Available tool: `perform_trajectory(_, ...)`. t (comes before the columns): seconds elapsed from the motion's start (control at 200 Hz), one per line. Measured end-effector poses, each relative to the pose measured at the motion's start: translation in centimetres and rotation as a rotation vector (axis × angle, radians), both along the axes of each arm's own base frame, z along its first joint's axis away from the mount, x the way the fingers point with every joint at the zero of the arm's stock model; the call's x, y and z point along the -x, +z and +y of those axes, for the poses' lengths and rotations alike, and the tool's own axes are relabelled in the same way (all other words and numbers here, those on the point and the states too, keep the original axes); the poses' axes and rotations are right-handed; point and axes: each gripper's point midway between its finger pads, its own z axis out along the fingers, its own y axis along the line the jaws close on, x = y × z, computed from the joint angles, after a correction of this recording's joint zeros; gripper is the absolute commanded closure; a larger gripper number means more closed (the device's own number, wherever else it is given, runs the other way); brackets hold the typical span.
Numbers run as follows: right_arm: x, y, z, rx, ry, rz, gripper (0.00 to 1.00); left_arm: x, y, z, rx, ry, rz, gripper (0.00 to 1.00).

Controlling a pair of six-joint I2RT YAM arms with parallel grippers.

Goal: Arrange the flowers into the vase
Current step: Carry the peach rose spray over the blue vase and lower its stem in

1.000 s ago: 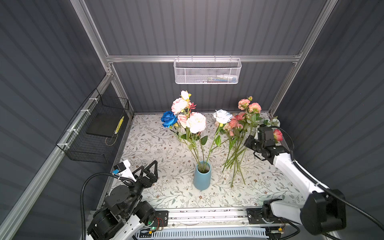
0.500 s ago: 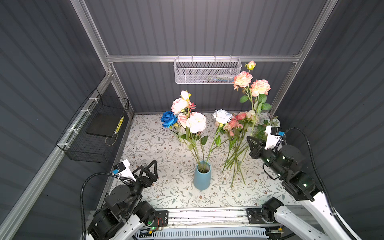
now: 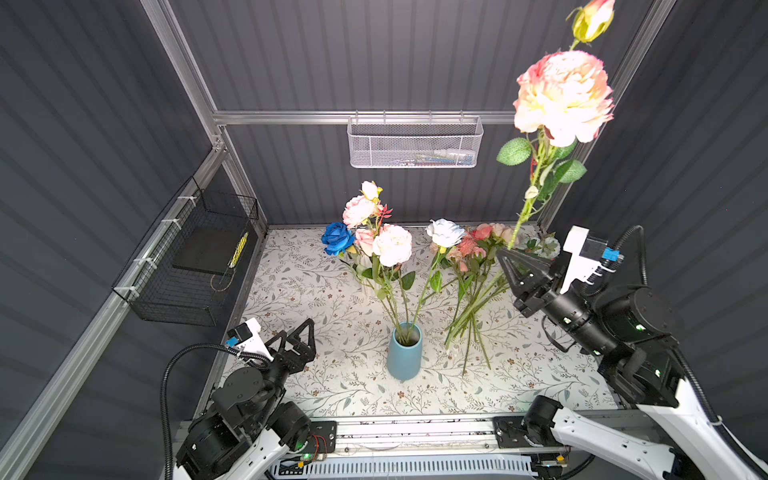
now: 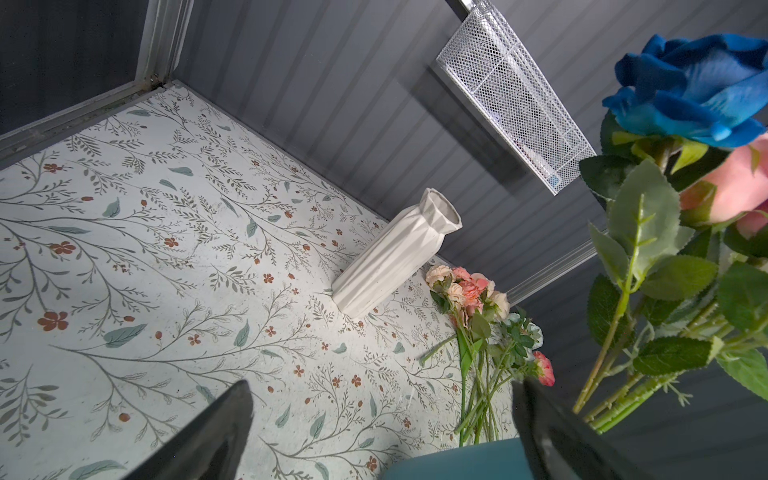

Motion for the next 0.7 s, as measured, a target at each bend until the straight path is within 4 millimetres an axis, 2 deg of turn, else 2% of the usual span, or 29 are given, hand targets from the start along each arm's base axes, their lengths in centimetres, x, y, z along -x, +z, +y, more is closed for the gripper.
perform_trajectory(0.23,-2.0,-0.3,6.2,0.089,0.060,-0.028,1.00,-0.1,-0.1,-0.1,0.007,0.001,0.006,0.00)
perform_trajectory(0.34,-2.5,-0.7,7.5,0.101,0.072,-0.029,1.00,-0.1,-0.1,-0.1,0.007,0.001,0.006,0.00)
perform_trajectory(0.51,-2.3,-0.8,8.5,0.081,0.091,-0.050,1.00,-0.1,-0.1,-0.1,0.008,0.002,0.006,0.00)
perform_trajectory(0.625,-2.2,-2.6,9.7,0.101,0.103,-0.049,1.00,-0.1,-0.1,-0.1,0.011,0.002,0.007,0.00)
perform_trajectory(0.7,-2.2,-4.5,10.9,0.130,0.116,-0.034,1.00,-0.1,-0.1,-0.1,0.011,0.002,0.007,0.00)
